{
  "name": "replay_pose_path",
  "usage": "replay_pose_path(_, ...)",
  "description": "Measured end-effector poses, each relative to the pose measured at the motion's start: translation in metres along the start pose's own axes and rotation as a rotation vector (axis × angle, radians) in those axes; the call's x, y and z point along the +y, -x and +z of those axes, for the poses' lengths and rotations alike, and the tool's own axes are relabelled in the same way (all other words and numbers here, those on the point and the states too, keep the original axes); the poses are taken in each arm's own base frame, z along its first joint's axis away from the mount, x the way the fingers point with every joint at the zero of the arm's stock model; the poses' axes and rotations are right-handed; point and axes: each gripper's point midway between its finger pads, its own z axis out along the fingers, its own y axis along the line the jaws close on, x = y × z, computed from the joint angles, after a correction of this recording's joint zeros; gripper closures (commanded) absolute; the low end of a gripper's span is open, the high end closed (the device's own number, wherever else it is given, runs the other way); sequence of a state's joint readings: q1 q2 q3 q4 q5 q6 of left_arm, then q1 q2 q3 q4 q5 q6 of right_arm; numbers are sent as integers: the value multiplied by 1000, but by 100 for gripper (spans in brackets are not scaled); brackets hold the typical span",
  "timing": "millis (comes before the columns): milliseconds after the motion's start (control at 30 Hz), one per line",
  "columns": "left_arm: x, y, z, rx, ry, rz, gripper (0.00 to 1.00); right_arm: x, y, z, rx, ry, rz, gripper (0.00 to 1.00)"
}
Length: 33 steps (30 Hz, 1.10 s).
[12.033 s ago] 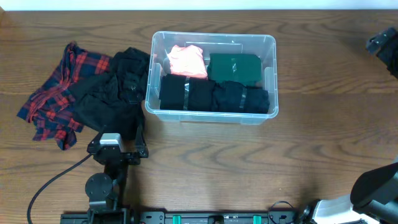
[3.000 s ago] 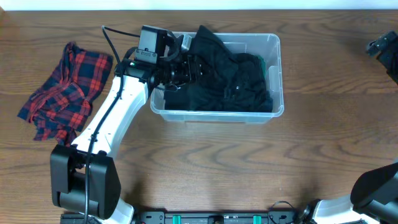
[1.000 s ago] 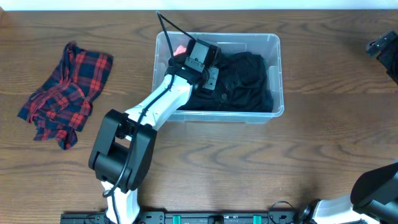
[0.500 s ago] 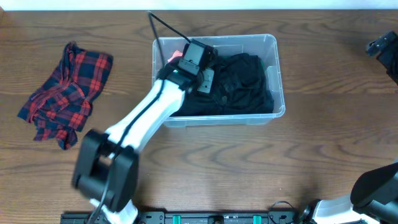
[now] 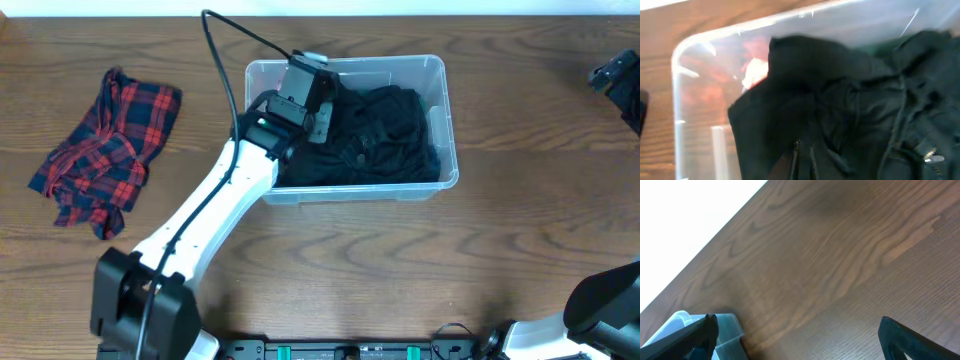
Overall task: Pack container
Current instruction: 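Press the black garment down inside the container with the left gripper, then move the left gripper to the red-and-navy plaid shirt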
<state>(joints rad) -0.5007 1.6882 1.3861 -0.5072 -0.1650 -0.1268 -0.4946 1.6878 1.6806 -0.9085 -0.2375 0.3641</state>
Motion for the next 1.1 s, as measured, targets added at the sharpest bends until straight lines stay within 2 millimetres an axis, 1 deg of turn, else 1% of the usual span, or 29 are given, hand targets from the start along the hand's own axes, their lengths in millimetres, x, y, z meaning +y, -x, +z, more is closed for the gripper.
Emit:
replay_pose_path(200,2,-40,29,155,35,-15,90,0,0,0,0,0,0,1)
replay_pose_path(300,2,-60,49,226,58,-26,90,0,0,0,0,0,0,1)
replay_pose_path(400,3,-71,64,259,80,-29,90,0,0,0,0,0,0,1)
replay_pose_path(600,5,-72,69,260,98,-42,90,0,0,0,1,0,0,1)
replay_pose_path(867,5,-68,65,250,95,-47,90,0,0,0,0,0,0,1)
replay_pose_path(967,4,-60,55,227,83,-54,88,0,0,0,0,0,0,1)
replay_pose_path(1033,5,-50,42,197,73,-61,83,0,0,0,0,0,0,1)
replay_pose_path(1100,7,-34,20,140,57,-72,72,0,0,0,0,0,0,1)
